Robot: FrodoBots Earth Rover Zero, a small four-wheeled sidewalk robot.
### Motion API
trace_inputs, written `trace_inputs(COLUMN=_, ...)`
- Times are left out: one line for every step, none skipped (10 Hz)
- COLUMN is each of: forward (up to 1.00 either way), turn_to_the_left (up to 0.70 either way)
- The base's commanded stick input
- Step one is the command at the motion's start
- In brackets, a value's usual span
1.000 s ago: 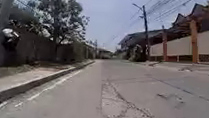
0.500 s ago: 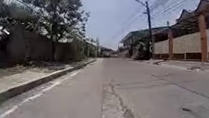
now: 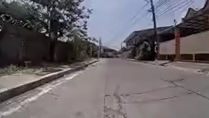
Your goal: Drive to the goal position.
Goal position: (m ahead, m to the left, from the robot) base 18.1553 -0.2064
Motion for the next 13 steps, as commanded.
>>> trace_inputs(forward=1.0, turn_to_the_left=0.0)
trace_inputs(forward=1.0, turn_to_the_left=0.0)
trace_inputs(forward=1.0, turn_to_the_left=0.0)
trace_inputs(forward=1.0, turn_to_the_left=0.0)
trace_inputs(forward=1.0, turn_to_the_left=0.0)
trace_inputs(forward=1.0, turn_to_the_left=0.0)
trace_inputs(forward=1.0, turn_to_the_left=0.0)
trace_inputs(forward=1.0, turn_to_the_left=0.0)
trace_inputs(forward=1.0, turn_to_the_left=-0.01)
trace_inputs(forward=1.0, turn_to_the_left=-0.05)
trace_inputs(forward=1.0, turn_to_the_left=-0.18)
trace_inputs(forward=1.0, turn_to_the_left=-0.32)
trace_inputs(forward=1.0, turn_to_the_left=-0.4)
